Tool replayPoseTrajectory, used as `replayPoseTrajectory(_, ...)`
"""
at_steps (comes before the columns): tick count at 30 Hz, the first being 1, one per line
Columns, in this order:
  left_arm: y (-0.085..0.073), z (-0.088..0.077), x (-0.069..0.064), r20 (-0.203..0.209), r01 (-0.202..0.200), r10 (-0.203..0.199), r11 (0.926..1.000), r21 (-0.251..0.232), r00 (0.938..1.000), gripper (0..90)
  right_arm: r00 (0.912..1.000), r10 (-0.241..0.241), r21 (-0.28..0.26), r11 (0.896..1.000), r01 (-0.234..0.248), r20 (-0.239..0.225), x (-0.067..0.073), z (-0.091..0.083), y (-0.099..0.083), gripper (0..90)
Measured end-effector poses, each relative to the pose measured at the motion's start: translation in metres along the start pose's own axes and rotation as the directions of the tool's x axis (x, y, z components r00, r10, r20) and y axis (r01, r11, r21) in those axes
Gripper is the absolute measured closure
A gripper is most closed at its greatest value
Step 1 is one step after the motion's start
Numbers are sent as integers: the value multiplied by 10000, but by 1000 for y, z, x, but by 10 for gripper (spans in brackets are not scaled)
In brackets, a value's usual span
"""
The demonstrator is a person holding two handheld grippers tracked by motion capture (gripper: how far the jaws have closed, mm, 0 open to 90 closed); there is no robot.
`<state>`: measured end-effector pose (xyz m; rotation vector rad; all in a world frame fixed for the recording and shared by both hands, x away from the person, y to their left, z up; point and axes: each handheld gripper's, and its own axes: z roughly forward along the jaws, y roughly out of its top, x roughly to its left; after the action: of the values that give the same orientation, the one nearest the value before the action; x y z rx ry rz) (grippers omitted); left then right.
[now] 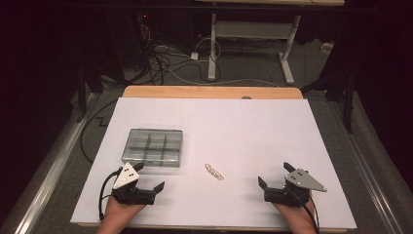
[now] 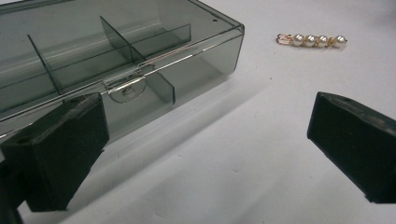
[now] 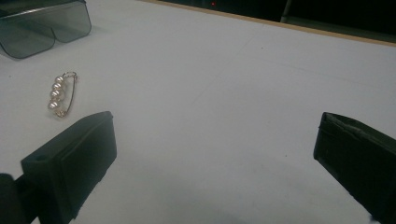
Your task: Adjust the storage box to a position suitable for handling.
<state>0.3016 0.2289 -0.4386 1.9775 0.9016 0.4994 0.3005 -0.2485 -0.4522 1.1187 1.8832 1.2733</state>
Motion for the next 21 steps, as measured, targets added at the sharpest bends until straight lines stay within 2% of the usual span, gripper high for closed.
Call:
replayPoseTrajectory(10,-1,-3,1,-18,179,-180,9994,-284,9998,0,10000,-17,-19,10000,17,-8,0,0,0,0)
replayPoseTrajectory(15,-1,-2,1,47,144,-143,9997,-221,9999,0,9998,155,39,9999,-155,-78,-2,0,0,0)
replayPoseTrajectory(21,0,0,1,-18,102,-102,9999,-83,9999,0,9996,146,405,9991,-136,-235,-3,3,3,0)
